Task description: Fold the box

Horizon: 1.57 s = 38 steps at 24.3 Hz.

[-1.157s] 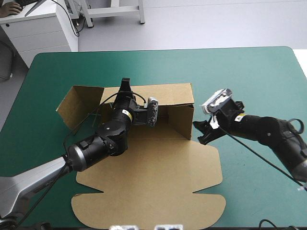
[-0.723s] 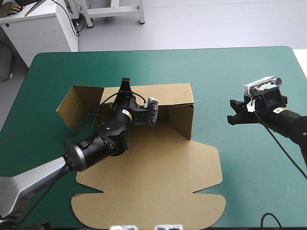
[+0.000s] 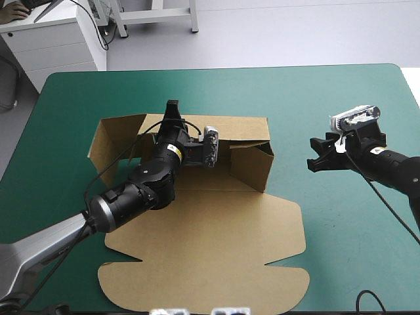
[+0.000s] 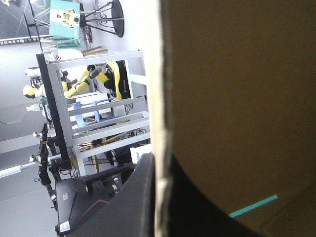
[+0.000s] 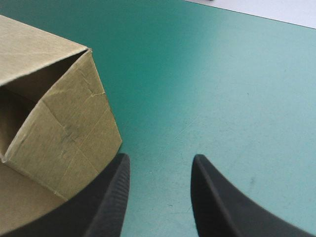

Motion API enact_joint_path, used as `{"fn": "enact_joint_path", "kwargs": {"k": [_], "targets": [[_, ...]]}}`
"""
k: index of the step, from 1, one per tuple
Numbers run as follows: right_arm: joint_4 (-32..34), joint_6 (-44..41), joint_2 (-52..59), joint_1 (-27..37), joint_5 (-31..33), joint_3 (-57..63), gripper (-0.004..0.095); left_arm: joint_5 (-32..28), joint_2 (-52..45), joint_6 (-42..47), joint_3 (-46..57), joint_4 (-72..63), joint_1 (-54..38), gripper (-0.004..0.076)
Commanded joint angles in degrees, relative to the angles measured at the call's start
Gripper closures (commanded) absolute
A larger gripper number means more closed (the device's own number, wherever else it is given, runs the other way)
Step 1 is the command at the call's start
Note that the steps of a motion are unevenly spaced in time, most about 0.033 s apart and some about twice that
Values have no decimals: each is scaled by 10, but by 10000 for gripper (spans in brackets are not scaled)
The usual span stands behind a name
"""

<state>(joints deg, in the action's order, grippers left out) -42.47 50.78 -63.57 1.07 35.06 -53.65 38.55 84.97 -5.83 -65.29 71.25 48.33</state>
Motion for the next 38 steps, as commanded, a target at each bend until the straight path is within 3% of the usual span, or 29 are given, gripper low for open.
{"fn": "enact_joint_path", "kwargs": {"k": [1,7,16,23,25,27,28,32,38], "targets": [[-34,18,10,2,-9,-17,519,-9,-35,1,-41,22,5,721],[-137,97,10,2,40,-17,373,-3,-37,1,-58,26,5,721],[-133,107,10,2,27,-21,368,8,-37,1,-58,21,5,721],[-85,71,10,3,-11,-52,384,17,-37,1,-54,-2,5,721],[-84,60,10,3,-9,-68,444,17,-37,1,-54,-2,5,721],[-84,56,10,3,-5,-87,581,20,-37,1,-54,-1,5,721],[-88,56,10,3,-2,-95,697,22,-37,1,-54,-2,5,721],[-96,56,10,3,-4,-102,908,21,-37,4,-54,-13,5,721],[-107,6,-40,3,5,-103,926,17,-20,1,-54,-60,4,721]]}}
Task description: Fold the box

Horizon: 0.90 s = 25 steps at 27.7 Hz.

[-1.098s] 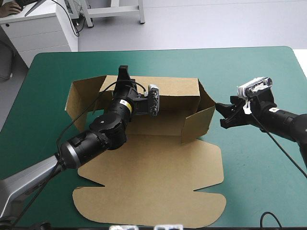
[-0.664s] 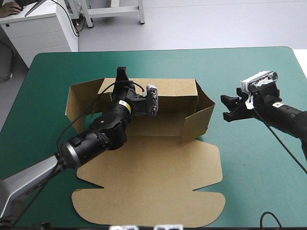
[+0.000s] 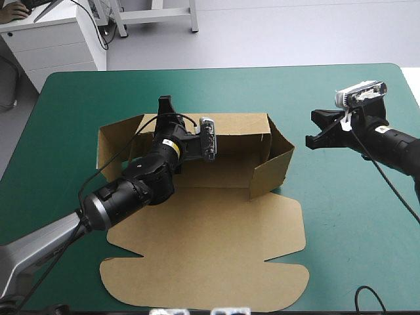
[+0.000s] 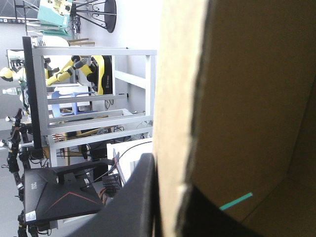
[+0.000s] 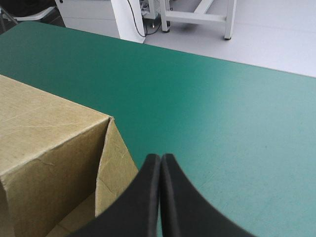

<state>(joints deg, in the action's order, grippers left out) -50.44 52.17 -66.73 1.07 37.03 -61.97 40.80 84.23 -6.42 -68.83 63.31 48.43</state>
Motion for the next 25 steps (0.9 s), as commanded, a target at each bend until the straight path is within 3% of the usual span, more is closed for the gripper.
{"fn": "enact_joint_path", "kwargs": {"k": [1,11,18,25], "targets": [[-29,-8,-19,3,-9,-20,925,-6,-10,7,-19,20,3,721],[-75,-14,-114,-7,-4,-20,924,0,26,1,-19,19,3,721],[-45,-29,-152,-59,7,-20,923,5,29,1,-19,-3,3,722],[-26,-17,-148,-68,45,-5,923,6,29,-8,6,-2,2,722]]}}
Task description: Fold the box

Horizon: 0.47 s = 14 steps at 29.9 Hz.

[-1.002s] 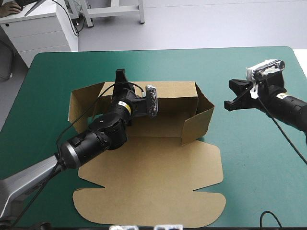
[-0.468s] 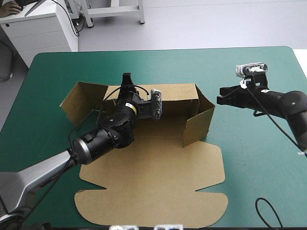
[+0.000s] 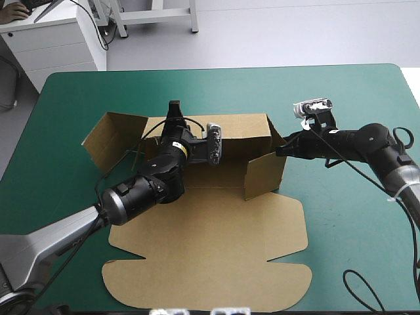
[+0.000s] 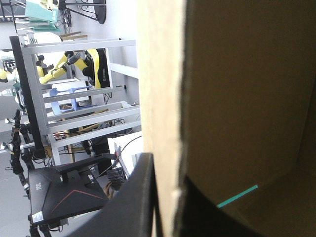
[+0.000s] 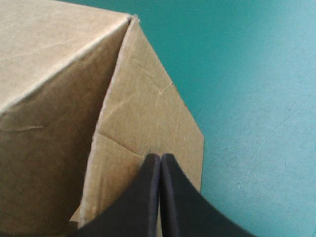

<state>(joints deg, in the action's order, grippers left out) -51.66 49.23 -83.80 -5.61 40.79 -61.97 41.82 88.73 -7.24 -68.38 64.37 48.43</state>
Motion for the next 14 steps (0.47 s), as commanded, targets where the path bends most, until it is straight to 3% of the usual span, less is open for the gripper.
{"fn": "enact_joint_path", "kwargs": {"k": [1,10,14], "targets": [[-16,25,25,-1,9,6,923,-7,-16,0,7,-13,2,722],[-124,182,56,-1,-4,99,923,-27,-16,0,37,-11,2,722],[-162,214,58,-7,2,102,923,-36,-16,0,37,-11,2,722]]}}
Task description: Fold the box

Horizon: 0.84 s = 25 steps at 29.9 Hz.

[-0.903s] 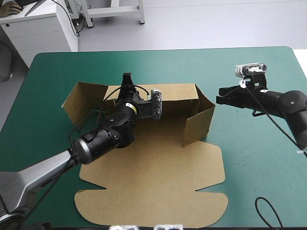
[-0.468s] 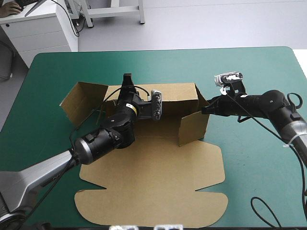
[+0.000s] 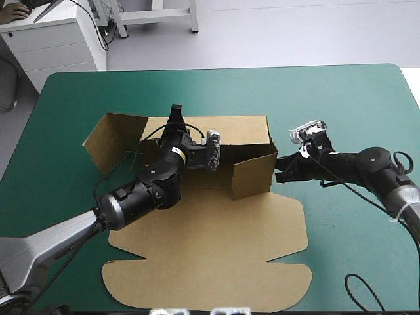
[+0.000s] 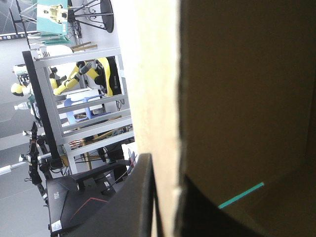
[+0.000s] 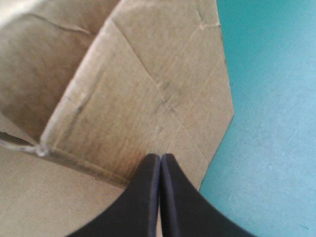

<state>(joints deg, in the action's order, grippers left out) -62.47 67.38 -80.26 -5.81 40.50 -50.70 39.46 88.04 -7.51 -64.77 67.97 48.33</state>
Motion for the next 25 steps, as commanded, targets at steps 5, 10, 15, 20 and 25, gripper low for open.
{"fn": "enact_joint_path", "kwargs": {"k": [5,10,15,20,25], "targets": [[-53,52,23,-14,7,-11,905,-8,-9,3,1,-47,3,722],[-16,57,35,-14,32,-11,704,-7,-9,3,1,-47,3,722],[17,51,56,-14,51,-11,410,-8,-9,3,1,-47,3,722],[-10,66,54,-14,54,-11,303,-12,-9,3,1,-49,3,722],[-45,94,49,-27,29,-11,302,-12,-9,0,1,-59,3,722]]}}
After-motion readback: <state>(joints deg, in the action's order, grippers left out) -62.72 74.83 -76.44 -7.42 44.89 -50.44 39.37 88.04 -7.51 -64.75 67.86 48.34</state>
